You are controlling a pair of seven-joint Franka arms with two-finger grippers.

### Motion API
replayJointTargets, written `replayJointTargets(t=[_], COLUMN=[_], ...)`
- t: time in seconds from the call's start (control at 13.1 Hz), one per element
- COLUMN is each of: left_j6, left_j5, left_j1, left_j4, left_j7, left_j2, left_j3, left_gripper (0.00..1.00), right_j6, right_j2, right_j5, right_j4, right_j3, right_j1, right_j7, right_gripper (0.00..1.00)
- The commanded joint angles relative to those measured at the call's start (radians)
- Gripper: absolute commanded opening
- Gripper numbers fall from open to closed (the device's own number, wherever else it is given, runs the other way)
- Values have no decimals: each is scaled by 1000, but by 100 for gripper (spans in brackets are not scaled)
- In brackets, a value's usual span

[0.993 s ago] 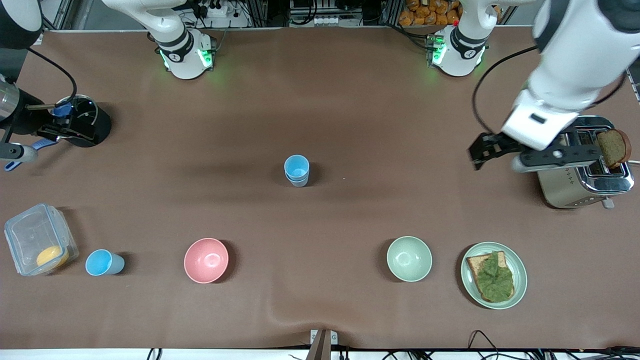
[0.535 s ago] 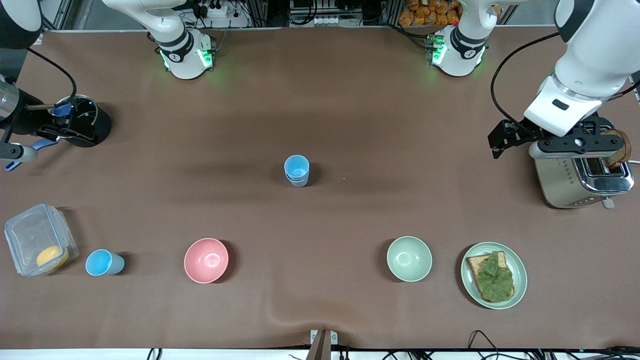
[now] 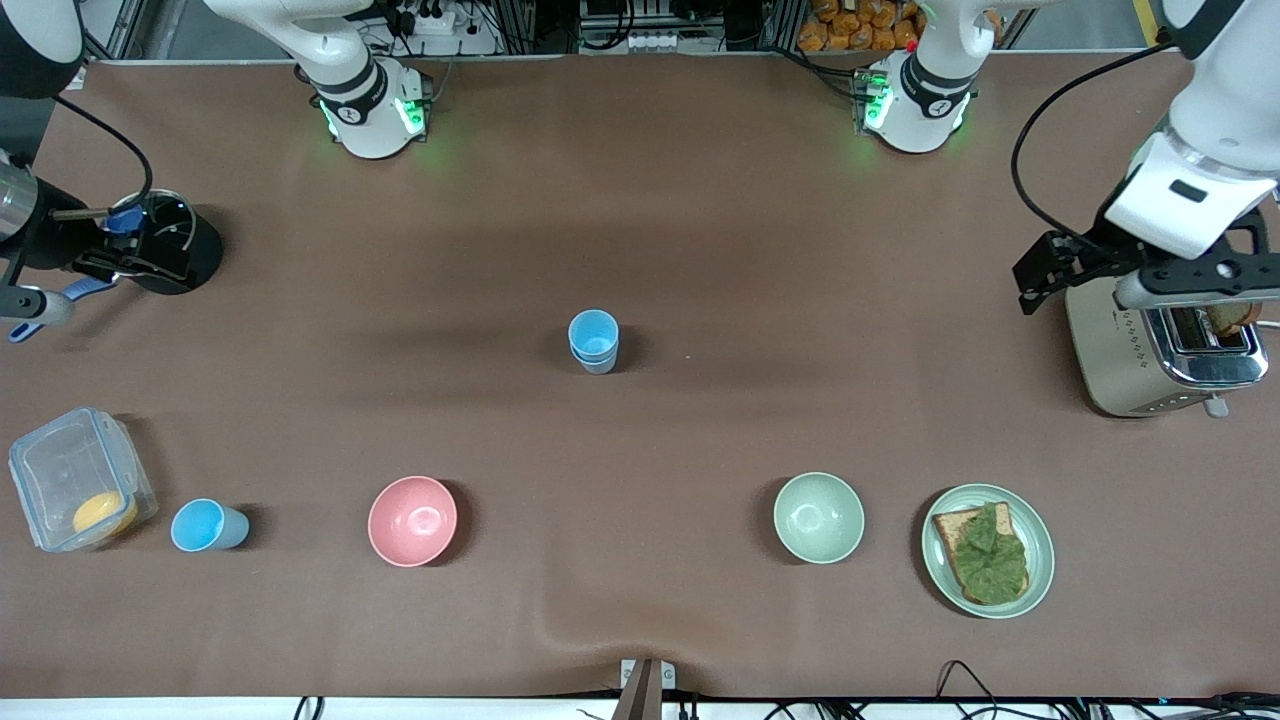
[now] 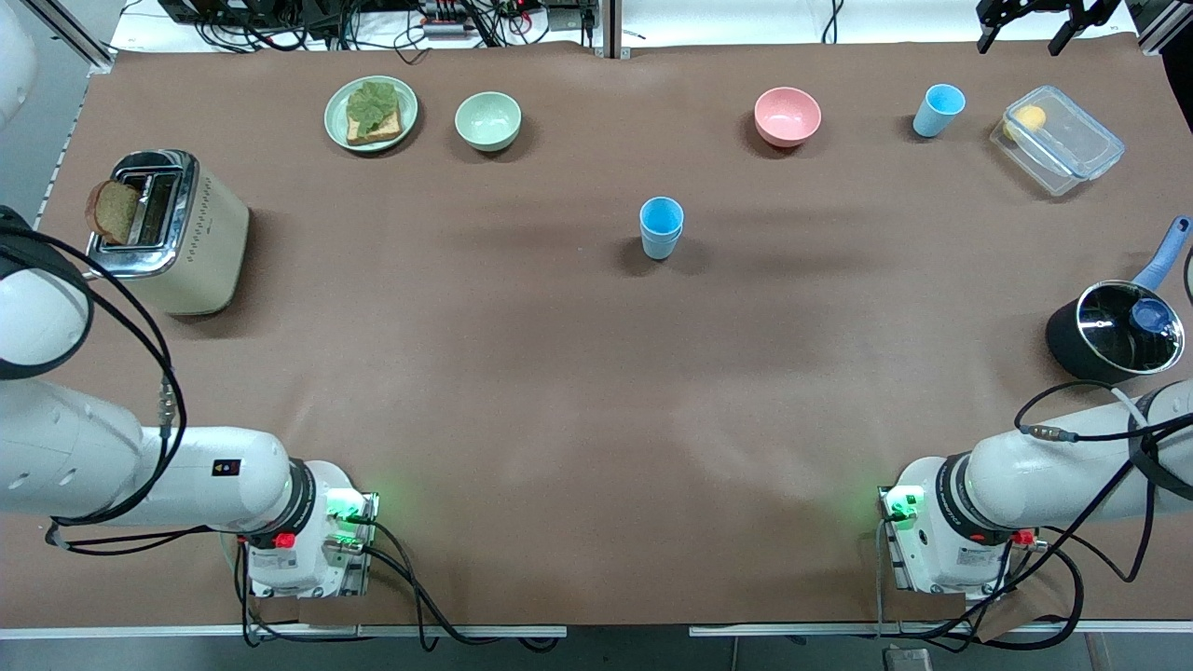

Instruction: Stack blue cups with both arms

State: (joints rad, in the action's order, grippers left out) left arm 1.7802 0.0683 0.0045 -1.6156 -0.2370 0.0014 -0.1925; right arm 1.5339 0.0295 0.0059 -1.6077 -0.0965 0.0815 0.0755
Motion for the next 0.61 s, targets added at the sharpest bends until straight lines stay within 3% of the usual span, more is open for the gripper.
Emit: replayJointTargets(t=[0.0,0.53], left_j6=[-25,-140], left_j5=[-56,-94], left_j1=[0,6], left_j4=[39,97], left_j7=[27,27], left_j2=[20,40], left_j3=[30,42], left_gripper=[100,100], right_j6=[-3,-6], right_j2=[-16,-16], right_j5=[-6,-6], right_j4=[-8,-8], right_j3=[14,14], right_j1=[-20,-20], right_j7=[1,1], right_gripper=[100,100])
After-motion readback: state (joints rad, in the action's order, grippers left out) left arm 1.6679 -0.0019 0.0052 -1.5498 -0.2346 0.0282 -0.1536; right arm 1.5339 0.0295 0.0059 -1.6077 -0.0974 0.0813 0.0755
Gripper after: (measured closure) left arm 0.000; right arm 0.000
